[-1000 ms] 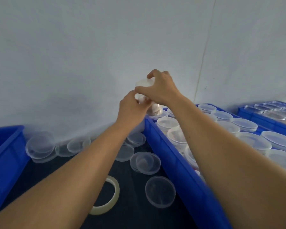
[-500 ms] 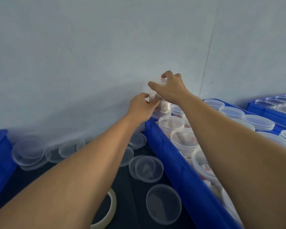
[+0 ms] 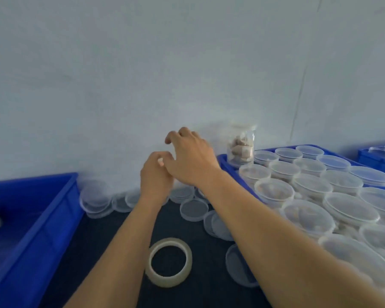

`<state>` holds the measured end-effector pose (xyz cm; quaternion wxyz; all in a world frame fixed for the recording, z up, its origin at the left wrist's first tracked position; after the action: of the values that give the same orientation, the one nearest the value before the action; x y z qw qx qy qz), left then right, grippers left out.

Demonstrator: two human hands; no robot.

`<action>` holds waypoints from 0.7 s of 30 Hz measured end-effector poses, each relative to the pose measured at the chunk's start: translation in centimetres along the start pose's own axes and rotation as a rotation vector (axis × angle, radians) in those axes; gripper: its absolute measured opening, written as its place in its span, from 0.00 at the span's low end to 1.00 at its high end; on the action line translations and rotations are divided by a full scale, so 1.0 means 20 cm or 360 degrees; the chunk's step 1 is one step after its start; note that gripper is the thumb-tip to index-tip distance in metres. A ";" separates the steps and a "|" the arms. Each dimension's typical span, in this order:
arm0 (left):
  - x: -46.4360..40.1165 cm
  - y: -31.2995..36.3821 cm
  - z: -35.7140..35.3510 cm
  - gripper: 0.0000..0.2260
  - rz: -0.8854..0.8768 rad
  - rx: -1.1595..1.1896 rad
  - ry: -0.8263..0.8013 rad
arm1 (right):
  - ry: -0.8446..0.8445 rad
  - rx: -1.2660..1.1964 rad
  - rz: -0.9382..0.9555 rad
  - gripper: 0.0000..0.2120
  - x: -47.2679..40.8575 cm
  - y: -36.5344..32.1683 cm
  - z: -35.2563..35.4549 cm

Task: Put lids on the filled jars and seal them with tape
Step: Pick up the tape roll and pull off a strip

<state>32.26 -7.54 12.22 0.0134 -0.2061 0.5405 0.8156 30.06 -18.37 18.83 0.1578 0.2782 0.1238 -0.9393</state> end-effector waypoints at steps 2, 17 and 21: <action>0.15 -0.17 0.18 0.07 0.0194 0.0048 0.0045 | -0.0300 -0.0170 -0.0009 0.12 0.12 -0.18 -0.17; 0.95 -0.65 0.71 0.15 0.0226 -0.0252 -0.0101 | -0.0410 -0.0547 0.0210 0.12 0.96 -0.70 -0.66; 0.95 -0.64 0.71 0.16 0.0226 -0.0213 -0.0064 | -0.0438 -0.0577 0.0142 0.10 0.93 -0.70 -0.69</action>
<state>13.33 6.61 -0.95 -0.0475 -0.1514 0.4977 0.8527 16.75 -5.40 -0.82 0.2620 0.1197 0.2553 -0.9230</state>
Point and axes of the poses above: each hand's wrist, its own x-axis away from the middle knuckle, its own z-axis out of the back of the hand, y = z × x, the point moved 6 cm from there along -x, towards the middle knuckle, and after that the axes turned 6 degrees about x, right-handed, at the moved point
